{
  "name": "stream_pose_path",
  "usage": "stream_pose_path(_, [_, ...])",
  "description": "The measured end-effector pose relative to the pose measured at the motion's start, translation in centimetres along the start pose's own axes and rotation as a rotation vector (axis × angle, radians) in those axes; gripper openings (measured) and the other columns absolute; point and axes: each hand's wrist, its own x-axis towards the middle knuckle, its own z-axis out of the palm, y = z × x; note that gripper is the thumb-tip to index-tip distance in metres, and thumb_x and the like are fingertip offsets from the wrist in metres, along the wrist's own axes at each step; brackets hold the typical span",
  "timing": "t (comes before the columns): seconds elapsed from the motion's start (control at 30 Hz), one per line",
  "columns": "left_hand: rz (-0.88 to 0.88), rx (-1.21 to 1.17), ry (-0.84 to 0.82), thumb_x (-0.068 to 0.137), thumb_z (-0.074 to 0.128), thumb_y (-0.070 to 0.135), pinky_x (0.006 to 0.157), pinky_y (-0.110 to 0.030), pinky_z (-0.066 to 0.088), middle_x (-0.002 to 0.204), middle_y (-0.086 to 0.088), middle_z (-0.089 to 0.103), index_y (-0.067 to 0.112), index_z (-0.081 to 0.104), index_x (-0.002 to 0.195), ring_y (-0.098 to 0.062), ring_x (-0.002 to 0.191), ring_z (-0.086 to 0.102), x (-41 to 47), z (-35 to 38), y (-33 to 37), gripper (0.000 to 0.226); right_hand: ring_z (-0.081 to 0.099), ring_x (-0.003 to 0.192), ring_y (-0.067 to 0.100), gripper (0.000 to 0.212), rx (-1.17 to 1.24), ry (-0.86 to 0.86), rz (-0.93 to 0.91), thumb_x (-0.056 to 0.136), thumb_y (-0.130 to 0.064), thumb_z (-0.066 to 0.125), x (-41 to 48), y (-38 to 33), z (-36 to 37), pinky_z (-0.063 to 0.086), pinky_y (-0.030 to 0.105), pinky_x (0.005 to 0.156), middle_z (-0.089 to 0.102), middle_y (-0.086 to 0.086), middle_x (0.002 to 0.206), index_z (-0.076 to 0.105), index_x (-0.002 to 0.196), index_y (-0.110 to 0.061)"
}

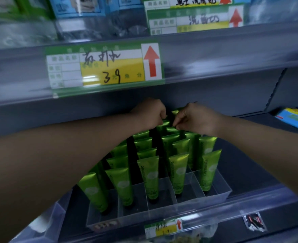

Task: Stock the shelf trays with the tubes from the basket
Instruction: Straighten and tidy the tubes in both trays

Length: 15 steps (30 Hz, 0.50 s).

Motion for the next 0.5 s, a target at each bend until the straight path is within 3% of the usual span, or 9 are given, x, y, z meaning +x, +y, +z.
stream_pose_path(0.1, [-0.043,0.012,0.023,0.077,0.070,0.007,0.073,-0.017,0.039,0.102,-0.005,0.071,0.012,0.074,0.095,-0.018,0.097,0.065,0.16,0.32,-0.10,0.019,0.053,0.078,0.003,0.017,-0.030,0.005,0.000,0.083,-0.012,0.069,0.11,-0.05,0.20,0.030,-0.005,0.052,0.073,0.003,0.099,0.075,0.099,-0.013])
stream_pose_path(0.3, [-0.089,0.028,0.011,0.076,0.072,0.008,0.070,-0.015,0.035,0.098,-0.002,0.072,0.014,0.074,0.091,-0.016,0.093,0.064,0.34,0.37,-0.04,0.017,0.064,0.092,0.011,0.016,-0.029,0.045,0.031,0.081,-0.013,0.070,0.36,0.20,0.66,0.030,0.006,0.066,0.073,0.001,0.100,0.076,0.096,-0.015])
stream_pose_path(0.5, [-0.098,0.038,0.027,0.076,0.072,0.009,0.069,-0.016,0.035,0.098,-0.004,0.072,0.014,0.074,0.091,-0.017,0.092,0.065,0.51,0.64,-0.30,0.016,0.057,0.083,0.003,0.015,0.028,0.073,0.042,0.082,-0.012,0.069,0.50,0.24,0.89,0.031,0.004,0.068,0.074,0.002,0.098,0.076,0.095,-0.014])
